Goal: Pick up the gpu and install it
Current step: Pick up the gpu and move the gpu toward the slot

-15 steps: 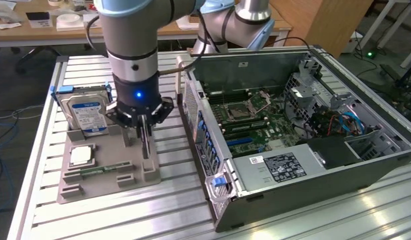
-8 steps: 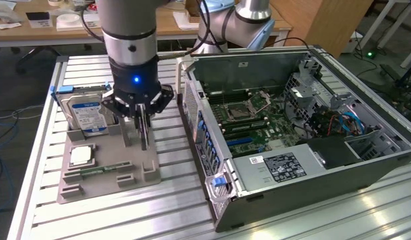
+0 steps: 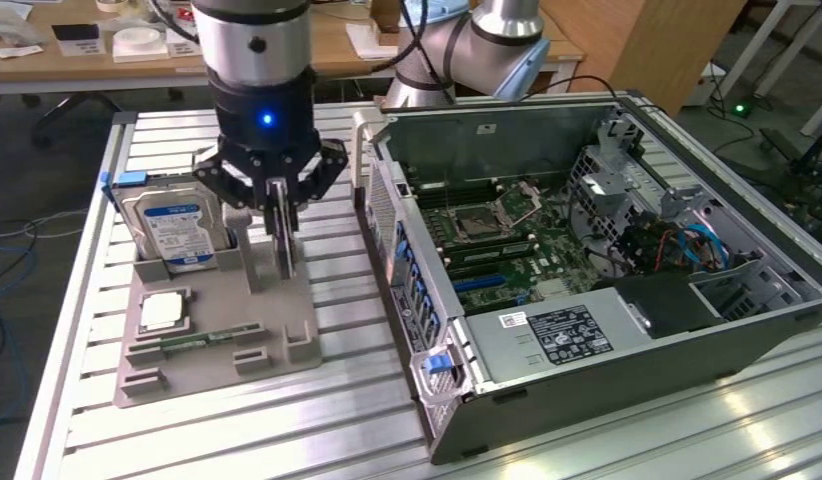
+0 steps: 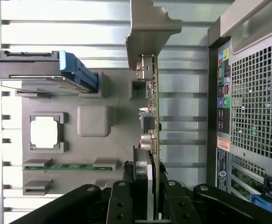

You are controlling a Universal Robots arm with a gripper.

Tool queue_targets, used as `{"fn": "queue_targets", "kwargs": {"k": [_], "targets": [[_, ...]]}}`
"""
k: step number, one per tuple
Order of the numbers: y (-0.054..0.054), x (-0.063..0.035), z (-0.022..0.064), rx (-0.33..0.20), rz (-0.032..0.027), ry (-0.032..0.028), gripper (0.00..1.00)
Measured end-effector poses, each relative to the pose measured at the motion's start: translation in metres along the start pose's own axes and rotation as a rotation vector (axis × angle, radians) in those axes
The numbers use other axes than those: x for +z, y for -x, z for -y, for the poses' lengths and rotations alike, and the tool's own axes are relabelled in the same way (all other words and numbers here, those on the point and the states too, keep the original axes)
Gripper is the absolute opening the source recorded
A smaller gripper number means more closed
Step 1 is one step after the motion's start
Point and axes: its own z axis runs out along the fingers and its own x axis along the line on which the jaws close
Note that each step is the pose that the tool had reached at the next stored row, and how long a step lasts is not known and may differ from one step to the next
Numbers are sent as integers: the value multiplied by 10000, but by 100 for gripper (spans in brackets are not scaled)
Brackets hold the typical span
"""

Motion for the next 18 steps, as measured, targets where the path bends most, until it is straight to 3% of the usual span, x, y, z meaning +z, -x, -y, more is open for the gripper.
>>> {"fn": "queue_targets", "kwargs": {"k": [18], "targets": [[-6, -819, -43, 1, 1, 0, 28]]}}
